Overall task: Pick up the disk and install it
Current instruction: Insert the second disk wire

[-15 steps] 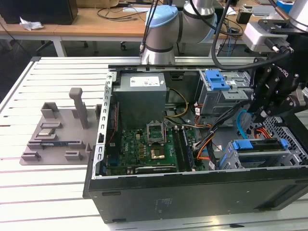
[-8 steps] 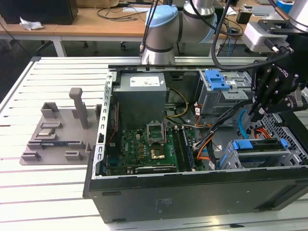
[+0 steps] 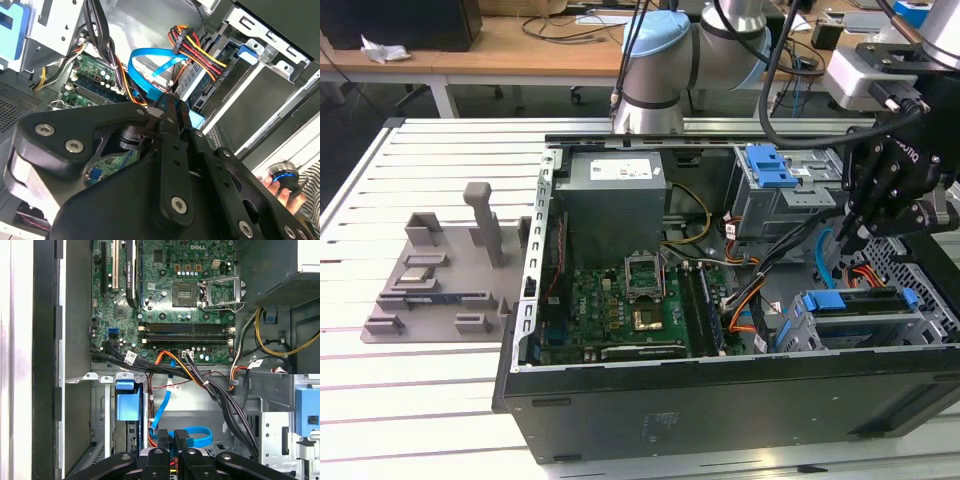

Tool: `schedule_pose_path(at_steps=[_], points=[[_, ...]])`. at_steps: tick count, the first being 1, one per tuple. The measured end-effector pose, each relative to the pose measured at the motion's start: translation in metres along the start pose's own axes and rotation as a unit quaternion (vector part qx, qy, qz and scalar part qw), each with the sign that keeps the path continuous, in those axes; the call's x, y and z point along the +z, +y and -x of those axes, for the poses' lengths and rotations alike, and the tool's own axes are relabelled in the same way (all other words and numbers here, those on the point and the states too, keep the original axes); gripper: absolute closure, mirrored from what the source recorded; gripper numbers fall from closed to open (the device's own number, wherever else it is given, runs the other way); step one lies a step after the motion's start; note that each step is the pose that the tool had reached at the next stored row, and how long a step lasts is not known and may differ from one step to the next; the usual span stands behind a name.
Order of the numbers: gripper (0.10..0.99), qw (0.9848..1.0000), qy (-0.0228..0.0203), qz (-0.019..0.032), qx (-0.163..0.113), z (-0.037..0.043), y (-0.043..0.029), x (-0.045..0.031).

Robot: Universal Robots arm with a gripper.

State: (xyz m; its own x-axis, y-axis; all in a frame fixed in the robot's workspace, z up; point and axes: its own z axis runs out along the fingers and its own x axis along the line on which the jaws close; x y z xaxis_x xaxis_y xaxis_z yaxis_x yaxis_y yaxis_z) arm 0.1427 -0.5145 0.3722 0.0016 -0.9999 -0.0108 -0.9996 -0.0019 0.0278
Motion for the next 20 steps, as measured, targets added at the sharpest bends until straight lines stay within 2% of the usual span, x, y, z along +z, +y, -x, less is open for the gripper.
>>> schedule_pose_path(at_steps=[2,5,7,13,20], points=[[0.925,1.0,0.0,0.0,0.0,-0.0057,-0.0001,0.003],[0.925,1.0,0.0,0.0002,0.0,-0.0199,-0.0004,0.0084],[0.925,1.0,-0.0001,0.0005,0.0,-0.0262,-0.0034,0.0115],[0.925,1.0,0.0,0.0012,0.0,-0.0297,-0.0124,0.0157],[0.925,1.0,0.0004,0.0016,0.0,-0.0308,-0.016,0.0238]])
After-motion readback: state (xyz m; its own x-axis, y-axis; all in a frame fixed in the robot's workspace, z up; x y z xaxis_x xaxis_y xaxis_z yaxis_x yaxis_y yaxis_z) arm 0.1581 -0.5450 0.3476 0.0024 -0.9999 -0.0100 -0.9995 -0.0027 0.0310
